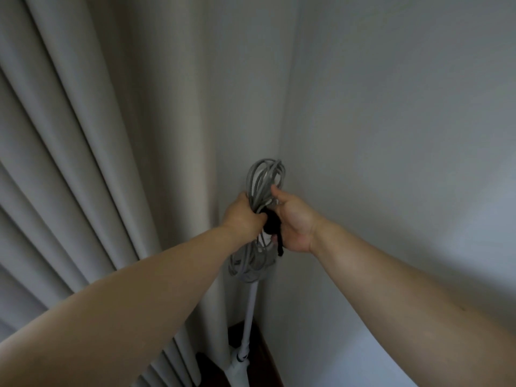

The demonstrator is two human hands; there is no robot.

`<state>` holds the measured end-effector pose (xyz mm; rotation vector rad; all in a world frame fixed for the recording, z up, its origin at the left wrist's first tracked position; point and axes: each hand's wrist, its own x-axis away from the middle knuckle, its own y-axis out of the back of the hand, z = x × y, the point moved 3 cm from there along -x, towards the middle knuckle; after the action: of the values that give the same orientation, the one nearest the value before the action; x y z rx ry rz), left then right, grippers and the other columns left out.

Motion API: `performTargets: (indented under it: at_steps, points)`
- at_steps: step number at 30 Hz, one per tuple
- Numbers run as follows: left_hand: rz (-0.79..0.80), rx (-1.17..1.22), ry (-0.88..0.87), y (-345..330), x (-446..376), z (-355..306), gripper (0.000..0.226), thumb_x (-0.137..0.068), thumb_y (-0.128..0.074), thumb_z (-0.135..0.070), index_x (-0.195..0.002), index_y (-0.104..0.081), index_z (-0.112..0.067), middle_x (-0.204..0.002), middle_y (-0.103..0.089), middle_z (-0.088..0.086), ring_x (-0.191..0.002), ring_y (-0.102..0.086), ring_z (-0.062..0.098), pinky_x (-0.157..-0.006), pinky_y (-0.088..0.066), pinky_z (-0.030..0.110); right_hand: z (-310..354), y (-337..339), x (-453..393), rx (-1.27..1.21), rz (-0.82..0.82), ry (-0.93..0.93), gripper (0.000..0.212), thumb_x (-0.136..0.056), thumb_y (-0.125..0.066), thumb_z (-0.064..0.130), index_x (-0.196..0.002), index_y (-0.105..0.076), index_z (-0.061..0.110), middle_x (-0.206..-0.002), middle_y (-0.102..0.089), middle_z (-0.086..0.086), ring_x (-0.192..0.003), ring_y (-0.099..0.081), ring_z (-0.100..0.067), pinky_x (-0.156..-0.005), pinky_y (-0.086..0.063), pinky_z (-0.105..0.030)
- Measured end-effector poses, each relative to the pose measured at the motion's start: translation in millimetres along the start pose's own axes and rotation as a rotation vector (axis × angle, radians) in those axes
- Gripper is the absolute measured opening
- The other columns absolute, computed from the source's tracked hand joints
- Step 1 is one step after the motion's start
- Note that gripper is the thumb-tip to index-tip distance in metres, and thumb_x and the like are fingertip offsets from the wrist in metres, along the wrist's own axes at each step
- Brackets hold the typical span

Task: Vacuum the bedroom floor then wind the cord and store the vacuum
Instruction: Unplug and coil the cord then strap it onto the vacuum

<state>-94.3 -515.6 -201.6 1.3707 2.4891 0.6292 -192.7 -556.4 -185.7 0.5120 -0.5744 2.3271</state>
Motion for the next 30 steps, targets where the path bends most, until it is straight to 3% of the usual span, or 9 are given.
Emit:
performTargets:
  at_steps: [2,5,10,13,15,18,21,27,30]
  points:
    - [0.084,-0.075,-0.003,-1,-3,1,0.041,-0.091,-0.055,-0.008,-0.129,-0.042,-0.007,-0.12,-0.061,0.015,-0.109,-0.059,0.028,-0.094,-0.05,0.033,0,6,-3,0.094,-0.046,-0.002,0.053,-0.095,-0.037,0.055,-0.114,-0.063,0.014,-0.095,-0.066,-0.004,-0.065,-0.052,-0.011,-0.054,-0.029,-0.024]
    - [0.156,-0.101,0.003,1,-4,5,0.039,-0.093,-0.053,-0.01,-0.129,-0.038,-0.006,-0.114,-0.06,0.014,-0.099,-0.059,0.024,-0.086,-0.052,0.031,8,20,-2,0.274,-0.12,0.007,0.025,-0.092,-0.044,0.03,-0.095,-0.06,0.011,-0.075,-0.058,-0.007,-0.055,-0.043,-0.012,-0.046,-0.027,-0.022]
    - [0.149,-0.023,0.038,1,-6,13,0.03,-0.095,-0.053,-0.009,-0.123,-0.04,-0.003,-0.107,-0.058,0.014,-0.09,-0.056,0.018,-0.08,-0.052,0.03,25,50,11,0.622,-0.238,-0.035,0.029,-0.087,-0.036,-0.007,-0.093,-0.063,0.001,-0.072,-0.056,-0.012,-0.052,-0.037,-0.012,-0.045,-0.027,-0.019]
    - [0.158,0.044,0.072,-1,-10,9,0.026,-0.094,-0.051,-0.002,-0.119,-0.042,-0.006,-0.103,-0.058,0.013,-0.084,-0.058,0.018,-0.078,-0.055,0.033,35,54,15,0.884,-0.279,0.017,0.021,-0.084,-0.051,-0.011,-0.082,-0.067,0.003,-0.079,-0.057,-0.014,-0.056,-0.038,-0.015,-0.05,-0.027,-0.024]
    - [0.153,0.03,0.095,0,-13,10,0.028,-0.094,-0.05,0.0,-0.12,-0.041,-0.005,-0.098,-0.056,0.012,-0.081,-0.056,0.018,-0.073,-0.055,0.031,44,58,21,1.017,-0.335,0.066,0.015,-0.081,-0.065,-0.007,-0.092,-0.072,0.0,-0.08,-0.058,-0.014,-0.056,-0.04,-0.015,-0.048,-0.028,-0.024]
    - [0.146,-0.035,0.133,-2,-18,14,0.03,-0.094,-0.05,-0.001,-0.123,-0.039,-0.001,-0.091,-0.052,0.01,-0.081,-0.055,0.02,-0.072,-0.053,0.033,52,58,28,0.902,-0.339,0.18,0.021,-0.079,-0.067,-0.009,-0.098,-0.072,0.001,-0.075,-0.064,-0.013,-0.048,-0.047,-0.01,-0.039,-0.033,-0.016]
    - [0.157,-0.093,0.138,-12,-16,8,0.026,-0.094,-0.05,-0.004,-0.118,-0.039,-0.002,-0.109,-0.056,0.02,-0.102,-0.059,0.034,-0.089,-0.054,0.045,50,47,30,0.747,-0.247,0.254,0.021,-0.084,-0.059,-0.012,-0.094,-0.069,0.004,-0.071,-0.064,-0.012,-0.041,-0.054,-0.002,-0.037,-0.036,-0.013]
    - [0.122,0.002,0.132,-20,-14,-5,0.02,-0.093,-0.049,-0.003,-0.11,-0.039,-0.004,-0.116,-0.056,0.024,-0.106,-0.06,0.037,-0.092,-0.053,0.048,34,44,22,0.206,-0.099,0.132,0.051,-0.08,-0.018,-0.022,-0.085,-0.064,-0.001,-0.083,-0.063,-0.017,-0.075,-0.061,-0.018,-0.059,-0.055,-0.019]
    - [0.1,0.064,0.157,-19,-14,-4,0.017,-0.094,-0.049,-0.003,-0.104,-0.036,-0.007,-0.115,-0.056,0.024,-0.097,-0.059,0.031,-0.09,-0.054,0.046,33,43,23,0.136,-0.087,0.195,0.039,-0.085,-0.036,-0.025,-0.092,-0.064,0.001,-0.081,-0.065,-0.012,-0.076,-0.062,-0.014,-0.066,-0.056,-0.019]
